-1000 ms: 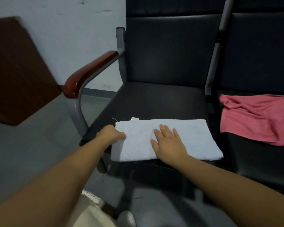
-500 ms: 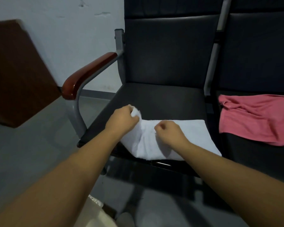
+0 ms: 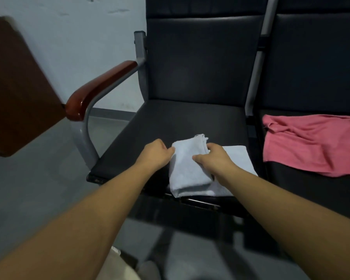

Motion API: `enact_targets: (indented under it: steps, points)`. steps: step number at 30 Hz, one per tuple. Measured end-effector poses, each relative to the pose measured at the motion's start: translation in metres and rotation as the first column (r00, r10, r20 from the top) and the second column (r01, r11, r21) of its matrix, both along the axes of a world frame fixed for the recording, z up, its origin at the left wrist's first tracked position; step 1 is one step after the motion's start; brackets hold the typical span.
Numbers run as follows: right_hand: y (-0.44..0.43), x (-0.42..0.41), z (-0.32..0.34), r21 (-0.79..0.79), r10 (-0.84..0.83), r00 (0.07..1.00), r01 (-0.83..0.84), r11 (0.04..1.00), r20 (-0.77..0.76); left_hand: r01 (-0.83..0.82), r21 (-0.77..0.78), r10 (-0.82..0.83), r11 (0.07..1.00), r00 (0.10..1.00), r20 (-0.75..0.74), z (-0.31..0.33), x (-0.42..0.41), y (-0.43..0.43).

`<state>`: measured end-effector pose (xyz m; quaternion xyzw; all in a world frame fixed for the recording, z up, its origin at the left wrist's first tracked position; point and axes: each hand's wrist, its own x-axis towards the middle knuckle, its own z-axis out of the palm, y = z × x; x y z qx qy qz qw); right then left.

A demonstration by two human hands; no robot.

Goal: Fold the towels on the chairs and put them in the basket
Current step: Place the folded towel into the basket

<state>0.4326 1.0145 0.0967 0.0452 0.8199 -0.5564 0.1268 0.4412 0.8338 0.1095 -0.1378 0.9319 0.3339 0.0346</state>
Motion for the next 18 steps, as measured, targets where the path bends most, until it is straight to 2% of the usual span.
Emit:
enact_targets:
  steps: [3, 7, 9, 11, 12, 14, 16, 18]
  points:
    - [0.002, 0.005, -0.003, 0.207, 0.034, 0.999, -0.025, 0.978, -0.038, 0.017, 0.02, -0.019, 1.0, 0.995, 0.095, -0.01, -0.002, 0.004]
    - [0.003, 0.017, -0.004, 0.354, 0.077, 0.993, -0.038, 0.934, -0.095, -0.006, 0.076, -0.005, 0.997, 0.989, 0.147, -0.019, -0.006, 0.009]
    - [0.002, 0.026, -0.006, 0.519, 0.135, 0.983, -0.051, 0.853, -0.125, -0.012, 0.103, -0.005, 0.995, 0.987, 0.163, -0.02, -0.007, 0.01]
    - [0.002, 0.034, -0.011, 0.711, 0.26, 0.944, -0.04, 0.702, -0.203, -0.013, 0.132, -0.01, 0.991, 0.986, 0.168, -0.019, -0.007, 0.012]
    - [0.003, 0.037, -0.015, 0.747, 0.326, 0.917, -0.051, 0.663, -0.228, -0.013, 0.142, -0.011, 0.99, 0.986, 0.168, -0.019, -0.007, 0.012]
    - [0.004, 0.04, -0.02, 0.761, 0.431, 0.884, -0.151, 0.631, -0.182, -0.025, 0.149, 0.001, 0.989, 0.987, 0.158, -0.018, -0.007, 0.013]
    - [0.002, 0.039, -0.02, 0.722, 0.471, 0.875, -0.254, 0.644, -0.113, -0.018, 0.12, 0.001, 0.993, 0.99, 0.144, -0.014, -0.006, 0.011]
    - [-0.005, 0.037, -0.016, 0.651, 0.462, 0.882, -0.296, 0.699, -0.095, 0.001, 0.089, -0.012, 0.996, 0.992, 0.129, -0.01, -0.004, 0.007]
